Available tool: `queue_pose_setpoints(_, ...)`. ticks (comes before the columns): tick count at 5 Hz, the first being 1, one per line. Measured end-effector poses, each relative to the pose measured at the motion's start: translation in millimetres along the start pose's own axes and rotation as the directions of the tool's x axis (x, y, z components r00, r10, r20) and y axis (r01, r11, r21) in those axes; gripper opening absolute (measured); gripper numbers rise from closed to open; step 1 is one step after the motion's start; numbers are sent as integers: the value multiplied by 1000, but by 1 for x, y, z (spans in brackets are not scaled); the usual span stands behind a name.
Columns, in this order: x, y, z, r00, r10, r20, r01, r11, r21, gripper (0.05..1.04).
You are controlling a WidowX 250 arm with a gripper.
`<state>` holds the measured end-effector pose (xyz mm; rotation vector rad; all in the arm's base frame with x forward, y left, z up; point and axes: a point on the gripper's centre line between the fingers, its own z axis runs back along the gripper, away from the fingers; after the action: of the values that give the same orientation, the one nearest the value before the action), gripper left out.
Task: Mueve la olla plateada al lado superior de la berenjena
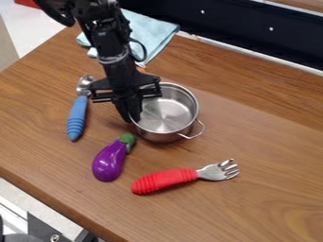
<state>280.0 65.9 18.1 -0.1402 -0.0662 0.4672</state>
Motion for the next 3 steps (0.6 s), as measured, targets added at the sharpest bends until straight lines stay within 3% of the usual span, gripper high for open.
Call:
queue_pose_setpoints(1,2,3,6,1000,0,-19,0,1000,-4,217)
queue_pose_setpoints(3,17,5,26,997,69,-39,-69,998,4,724)
